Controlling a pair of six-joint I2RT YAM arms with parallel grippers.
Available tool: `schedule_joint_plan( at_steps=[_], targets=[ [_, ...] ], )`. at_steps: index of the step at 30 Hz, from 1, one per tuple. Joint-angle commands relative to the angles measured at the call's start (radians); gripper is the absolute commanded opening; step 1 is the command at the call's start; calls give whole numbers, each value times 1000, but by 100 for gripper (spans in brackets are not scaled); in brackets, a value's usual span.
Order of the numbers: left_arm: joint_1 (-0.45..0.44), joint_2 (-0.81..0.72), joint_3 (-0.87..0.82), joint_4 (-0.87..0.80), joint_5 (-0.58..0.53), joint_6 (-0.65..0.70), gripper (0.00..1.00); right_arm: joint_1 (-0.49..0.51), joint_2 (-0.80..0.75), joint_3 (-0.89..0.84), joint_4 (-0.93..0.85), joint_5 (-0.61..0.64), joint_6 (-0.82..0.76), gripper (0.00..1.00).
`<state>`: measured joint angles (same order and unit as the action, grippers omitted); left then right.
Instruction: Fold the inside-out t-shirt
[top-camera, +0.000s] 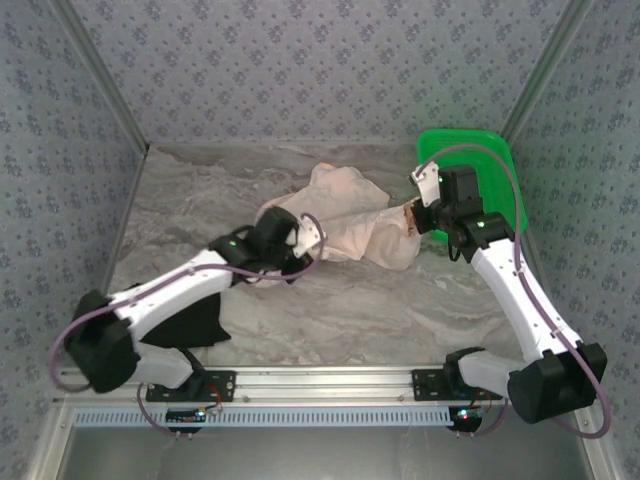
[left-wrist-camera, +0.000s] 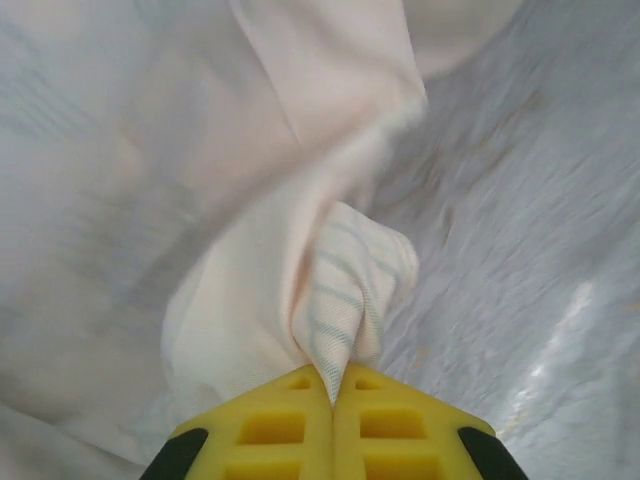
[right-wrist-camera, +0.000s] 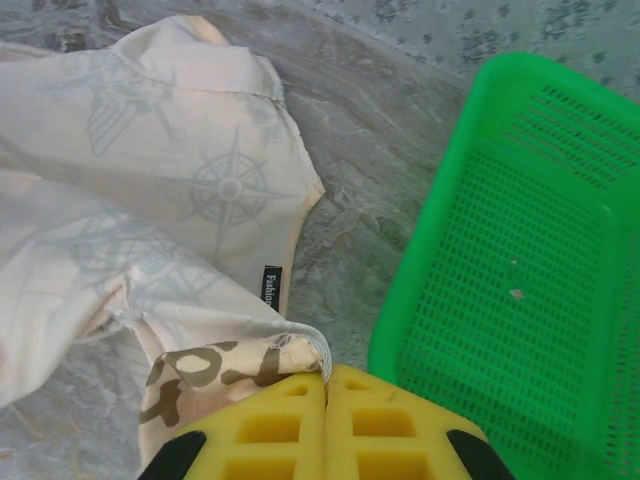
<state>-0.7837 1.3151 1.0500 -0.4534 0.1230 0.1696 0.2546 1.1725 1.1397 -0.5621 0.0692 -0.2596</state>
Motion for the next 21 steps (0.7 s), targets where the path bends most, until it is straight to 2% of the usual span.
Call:
schedule_joint_plan(
  at_steps=[1, 3, 4, 6, 7, 8, 12, 15, 18, 21],
  targets=[
    [26, -40, 94, -297, 175, 93, 0, -4, -25, 20, -1, 121, -29, 0],
    [18, -36, 81, -331, 276, 85, 3, -5, -32, 13, 2, 145, -40, 0],
    [11, -37, 48, -316, 356, 77, 7, -5, -36, 7, 6, 146, -43, 0],
    [-7, -33, -23, -252, 435, 37, 19, -5, -39, -2, 14, 134, -43, 0],
    [-16, -24, -58, -207, 440, 15, 30, -4, -38, -6, 17, 123, -43, 0],
    [-24, -13, -85, -175, 437, 7, 34, -3, -37, -9, 22, 111, -42, 0],
    [-13, 49, -146, -51, 324, -44, 38, -1, -21, -15, 20, 89, -35, 0],
    [-16, 84, -154, 8, 376, -29, 42, 4, -13, -14, 11, 81, -35, 0],
    [-101, 88, -138, 7, 385, 76, 43, 3, -10, -13, 3, 81, -37, 0],
    [-212, 83, -138, 52, 329, 169, 46, 2, -4, -17, 2, 86, -37, 0]
  ],
)
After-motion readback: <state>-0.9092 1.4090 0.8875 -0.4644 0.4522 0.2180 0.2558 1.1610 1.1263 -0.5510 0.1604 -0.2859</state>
